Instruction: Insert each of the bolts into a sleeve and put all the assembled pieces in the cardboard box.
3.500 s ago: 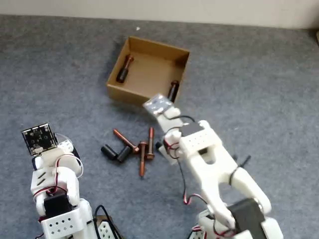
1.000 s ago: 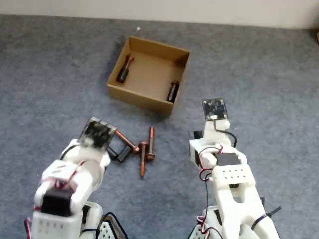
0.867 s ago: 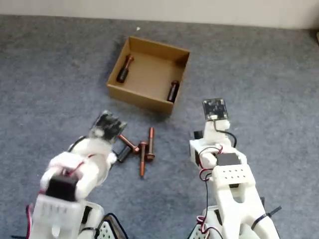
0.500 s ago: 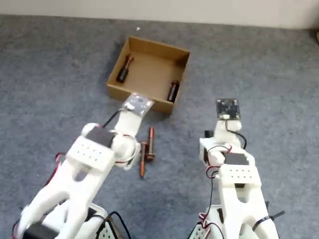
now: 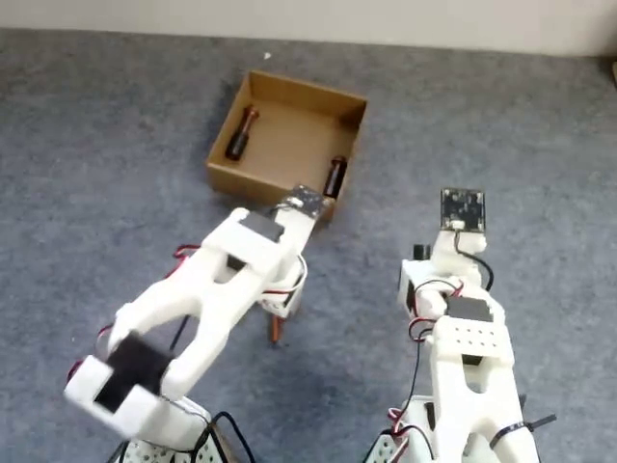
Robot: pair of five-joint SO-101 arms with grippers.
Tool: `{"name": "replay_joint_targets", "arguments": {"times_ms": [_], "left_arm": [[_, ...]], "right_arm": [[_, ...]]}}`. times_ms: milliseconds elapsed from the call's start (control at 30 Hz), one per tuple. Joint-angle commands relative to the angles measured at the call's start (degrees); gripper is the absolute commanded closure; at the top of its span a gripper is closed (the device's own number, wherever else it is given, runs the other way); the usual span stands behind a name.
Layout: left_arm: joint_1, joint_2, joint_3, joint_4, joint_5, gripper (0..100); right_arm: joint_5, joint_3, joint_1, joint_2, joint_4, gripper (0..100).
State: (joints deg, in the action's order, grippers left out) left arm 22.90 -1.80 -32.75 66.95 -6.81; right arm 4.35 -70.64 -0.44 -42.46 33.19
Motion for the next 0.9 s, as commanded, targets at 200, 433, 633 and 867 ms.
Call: {"name": "replay_joint_targets", "arguments": {"times_ms": [200, 433, 633, 867], "left_arm": [[0.5, -8.1, 7.5, -1.9, -1.3, 92], [-2.2, -8.1, 7.2, -1.7, -0.9, 93], [-3.9, -8.0, 5.7, -0.6, 5.5, 99], [-3.5, -3.6, -0.1, -0.7, 10.2, 100]], "right_arm": [[-0.3, 1.0, 0.7, -1.4, -1.8, 99.4], [-0.3, 0.9, 0.6, -1.4, -1.8, 99.4], [-0.3, 0.8, 0.6, -1.4, -1.8, 99.4], [-0.3, 0.8, 0.4, -1.4, -1.8, 99.4]]}}
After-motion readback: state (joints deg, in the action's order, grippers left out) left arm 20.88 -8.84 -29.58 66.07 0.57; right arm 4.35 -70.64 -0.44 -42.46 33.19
